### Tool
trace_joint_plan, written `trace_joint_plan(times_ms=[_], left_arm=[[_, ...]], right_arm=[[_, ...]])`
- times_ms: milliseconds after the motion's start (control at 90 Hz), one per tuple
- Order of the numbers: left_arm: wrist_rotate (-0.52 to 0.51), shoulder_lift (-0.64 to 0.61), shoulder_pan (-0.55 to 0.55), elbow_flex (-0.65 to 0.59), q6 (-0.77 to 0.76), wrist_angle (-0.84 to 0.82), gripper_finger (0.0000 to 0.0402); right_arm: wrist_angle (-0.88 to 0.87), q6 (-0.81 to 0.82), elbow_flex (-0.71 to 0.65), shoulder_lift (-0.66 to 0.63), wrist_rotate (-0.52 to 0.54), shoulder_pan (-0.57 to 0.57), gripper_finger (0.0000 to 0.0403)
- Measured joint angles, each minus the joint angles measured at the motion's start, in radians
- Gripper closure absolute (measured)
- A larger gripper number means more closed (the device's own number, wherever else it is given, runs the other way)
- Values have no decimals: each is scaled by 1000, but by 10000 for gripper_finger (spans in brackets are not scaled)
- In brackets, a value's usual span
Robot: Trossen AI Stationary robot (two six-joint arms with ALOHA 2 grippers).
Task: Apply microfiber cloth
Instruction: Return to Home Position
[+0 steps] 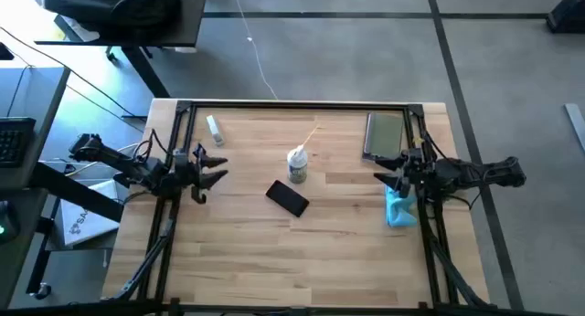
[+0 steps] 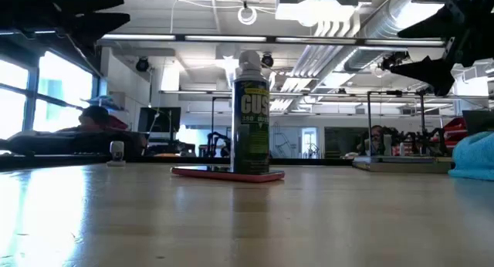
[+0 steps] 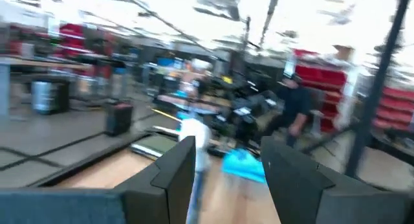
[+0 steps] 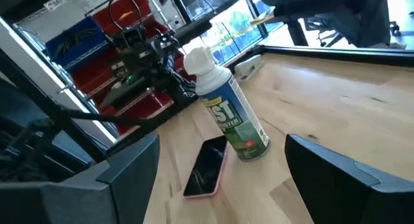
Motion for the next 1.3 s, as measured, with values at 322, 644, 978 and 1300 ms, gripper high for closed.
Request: trace_joint_plan(times_ms=[322,644,978,1300], left_arm=[[-86,0,0,0,65,31,248],[10,0,1,0,28,-22,308],[310,1,85,-39,-129,-50,396],[610,0,391,-73,-196,-83,401]], right_arm=[[-51,-14,0,0,12,0,103],[-63,-26,-1,1,37,-1,172],[4,-202,-20,0,-147,-1,391],[208,-320,-123,-14,-287,-1,403]])
